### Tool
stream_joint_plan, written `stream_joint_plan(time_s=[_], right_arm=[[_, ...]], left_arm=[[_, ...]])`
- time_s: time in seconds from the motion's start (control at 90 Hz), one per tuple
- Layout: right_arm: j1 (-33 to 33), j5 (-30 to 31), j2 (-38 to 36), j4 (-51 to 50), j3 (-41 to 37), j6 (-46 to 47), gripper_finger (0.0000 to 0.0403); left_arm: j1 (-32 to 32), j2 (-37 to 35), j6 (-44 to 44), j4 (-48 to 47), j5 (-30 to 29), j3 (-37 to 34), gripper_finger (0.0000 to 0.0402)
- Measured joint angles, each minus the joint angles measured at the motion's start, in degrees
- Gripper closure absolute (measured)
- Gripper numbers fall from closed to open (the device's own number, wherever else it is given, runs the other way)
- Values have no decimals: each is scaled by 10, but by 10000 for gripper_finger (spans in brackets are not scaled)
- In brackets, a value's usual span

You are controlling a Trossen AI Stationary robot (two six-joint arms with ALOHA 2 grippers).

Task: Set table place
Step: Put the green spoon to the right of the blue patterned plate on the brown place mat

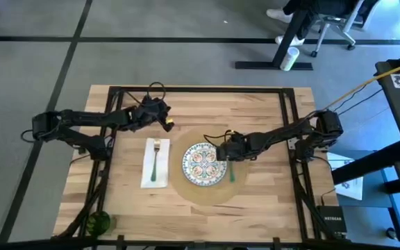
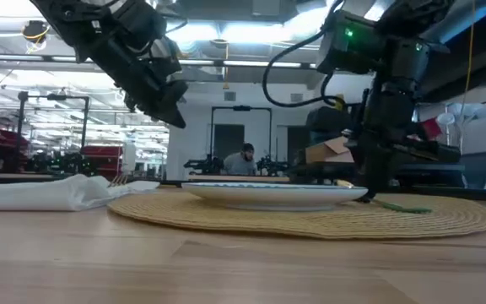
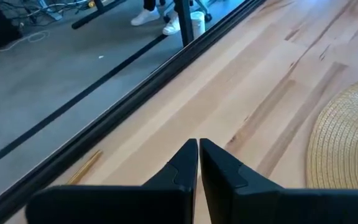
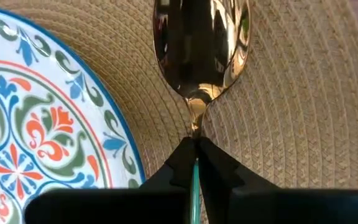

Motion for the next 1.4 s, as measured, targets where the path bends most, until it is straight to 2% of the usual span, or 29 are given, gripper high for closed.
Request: stream_joint_plan(time_s=[0.144,0.6,1.4], right_arm=[[0,4,0,1,0,0,391],[0,14,1,16,-1,-6,314],[0,31,1,16,-1,-15,311]], left_arm=[[0,0,0,0,0,0,400],[0,0,-2,0,0,0,400],[-2,0,5,-6,0,0,400]])
